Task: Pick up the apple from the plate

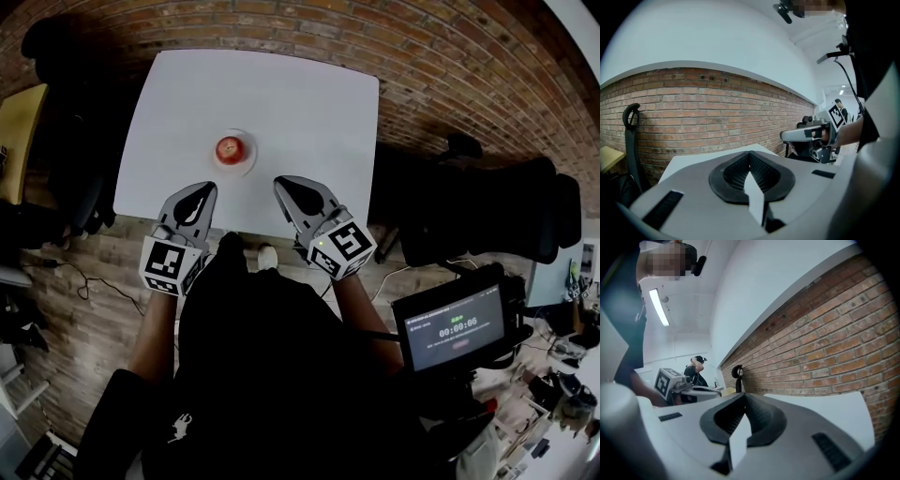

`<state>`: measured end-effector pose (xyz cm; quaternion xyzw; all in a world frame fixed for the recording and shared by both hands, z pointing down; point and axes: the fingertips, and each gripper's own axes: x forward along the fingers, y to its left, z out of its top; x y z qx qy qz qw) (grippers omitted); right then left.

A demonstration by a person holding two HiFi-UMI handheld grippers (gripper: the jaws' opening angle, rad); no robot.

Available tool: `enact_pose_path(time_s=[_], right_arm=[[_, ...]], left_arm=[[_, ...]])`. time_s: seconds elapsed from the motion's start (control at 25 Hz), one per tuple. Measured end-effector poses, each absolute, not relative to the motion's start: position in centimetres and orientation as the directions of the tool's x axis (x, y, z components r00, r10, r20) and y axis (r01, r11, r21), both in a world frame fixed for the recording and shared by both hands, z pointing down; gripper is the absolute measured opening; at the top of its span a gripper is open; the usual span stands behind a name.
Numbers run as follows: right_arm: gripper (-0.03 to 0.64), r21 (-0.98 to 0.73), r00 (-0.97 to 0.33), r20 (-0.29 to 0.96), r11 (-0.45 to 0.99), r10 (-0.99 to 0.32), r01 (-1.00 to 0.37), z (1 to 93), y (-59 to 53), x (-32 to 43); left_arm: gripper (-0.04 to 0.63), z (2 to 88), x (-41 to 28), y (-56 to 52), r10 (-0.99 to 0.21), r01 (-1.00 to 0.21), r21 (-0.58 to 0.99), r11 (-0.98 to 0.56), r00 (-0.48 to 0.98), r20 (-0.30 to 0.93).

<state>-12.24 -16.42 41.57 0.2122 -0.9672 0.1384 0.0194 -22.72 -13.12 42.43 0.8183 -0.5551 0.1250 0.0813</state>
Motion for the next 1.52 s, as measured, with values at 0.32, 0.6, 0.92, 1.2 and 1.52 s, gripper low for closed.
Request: enact_pose_path(time_s=[0.32,0.6,0.92,1.2,1.52], right_arm=[[0.003,-0.258,-0.900,0.117,0.862,-0.421,-0.437,41.7,-18.7,-13.6],[0.003,-0.261,-0.896,0.132,0.857,-0.424,-0.444,41.6,-20.0,-15.3],[0.003,-0.259,-0.893,0.174,0.856,-0.415,-0.448,43.4,-21.0,-16.8],[0.003,-0.263,-0.890,0.197,0.853,-0.411,-0.452,44.1,-21.4,-17.9],[0.003,-0.278,-0.885,0.226,0.844,-0.408,-0.460,45.5,-21.9,-19.5]], left_arm=[[0.005,43.2,-23.9,-16.0,-0.877,-0.924,0.039,-0.381,0.375,0.301],[0.006,43.9,-25.5,-17.3,-0.865,-0.917,0.073,-0.392,0.394,0.311],[0.006,46.2,-26.6,-18.4,-0.852,-0.908,0.076,-0.411,0.413,0.322],[0.006,47.4,-27.3,-19.2,-0.835,-0.898,0.073,-0.433,0.430,0.343],[0.006,48.8,-28.5,-19.9,-0.819,-0.889,0.095,-0.448,0.451,0.356]])
